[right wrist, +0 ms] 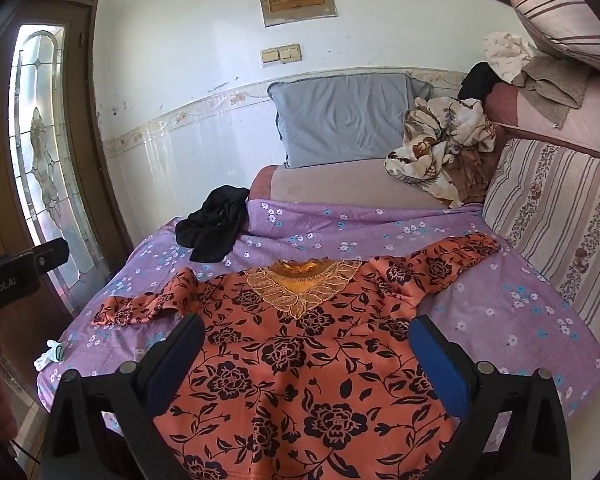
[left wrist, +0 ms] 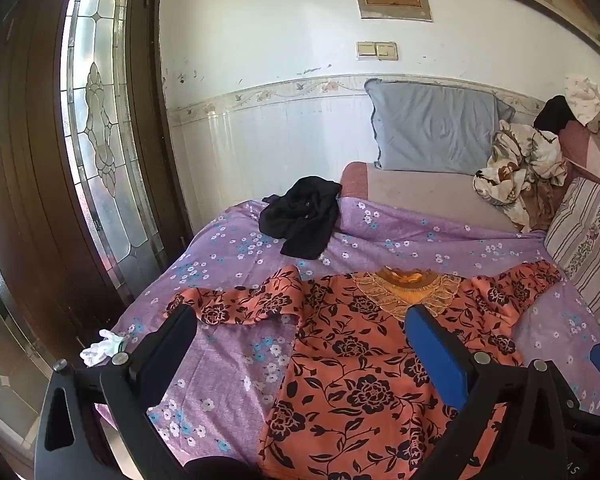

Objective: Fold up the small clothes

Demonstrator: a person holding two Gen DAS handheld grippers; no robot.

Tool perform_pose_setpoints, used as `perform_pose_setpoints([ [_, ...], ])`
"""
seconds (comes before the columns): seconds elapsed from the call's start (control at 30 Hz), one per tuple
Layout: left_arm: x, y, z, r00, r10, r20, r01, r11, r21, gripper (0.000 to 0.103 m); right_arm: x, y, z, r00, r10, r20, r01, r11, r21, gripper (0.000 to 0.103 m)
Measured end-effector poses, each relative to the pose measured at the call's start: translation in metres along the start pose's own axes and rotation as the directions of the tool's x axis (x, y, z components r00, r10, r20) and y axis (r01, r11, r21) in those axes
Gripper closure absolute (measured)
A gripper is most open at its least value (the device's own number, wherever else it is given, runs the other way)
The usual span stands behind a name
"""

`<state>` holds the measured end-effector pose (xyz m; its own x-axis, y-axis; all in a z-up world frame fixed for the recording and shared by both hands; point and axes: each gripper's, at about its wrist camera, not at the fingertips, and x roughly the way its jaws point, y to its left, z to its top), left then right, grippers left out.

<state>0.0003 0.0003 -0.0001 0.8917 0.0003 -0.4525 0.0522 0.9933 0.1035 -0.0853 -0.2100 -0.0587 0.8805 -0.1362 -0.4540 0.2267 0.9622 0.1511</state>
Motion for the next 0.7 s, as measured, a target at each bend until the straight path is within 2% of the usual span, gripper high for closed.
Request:
perform_pose_setpoints([
  [0.27, -0.001, 0.001, -0.002, 1.000, 0.010, 0.005, -0.010, 1.000, -0.001, 0.000, -0.002, 0.002, -0.003, 1.000, 0.007, 0.001, -0.007, 1.000, -0.005, 0.000],
  [0.6, 0.004, 0.020, -0.001, 0.998, 0.057, 0.006, -0.057, 0.998, -0.036, 0.000, 0.005, 0.006, -0.004, 1.000, 0.009, -0.016, -0.010, 1.000, -0.011, 0.000],
  [0.7, 0.006, 0.027, -0.003, 0.996, 0.073, 0.041, -0.070, 0.995, -0.067, 0.000, 0.008, 0.008, -0.004, 1.000, 0.009, -0.019, -0.009, 1.000, -0.019, 0.000],
])
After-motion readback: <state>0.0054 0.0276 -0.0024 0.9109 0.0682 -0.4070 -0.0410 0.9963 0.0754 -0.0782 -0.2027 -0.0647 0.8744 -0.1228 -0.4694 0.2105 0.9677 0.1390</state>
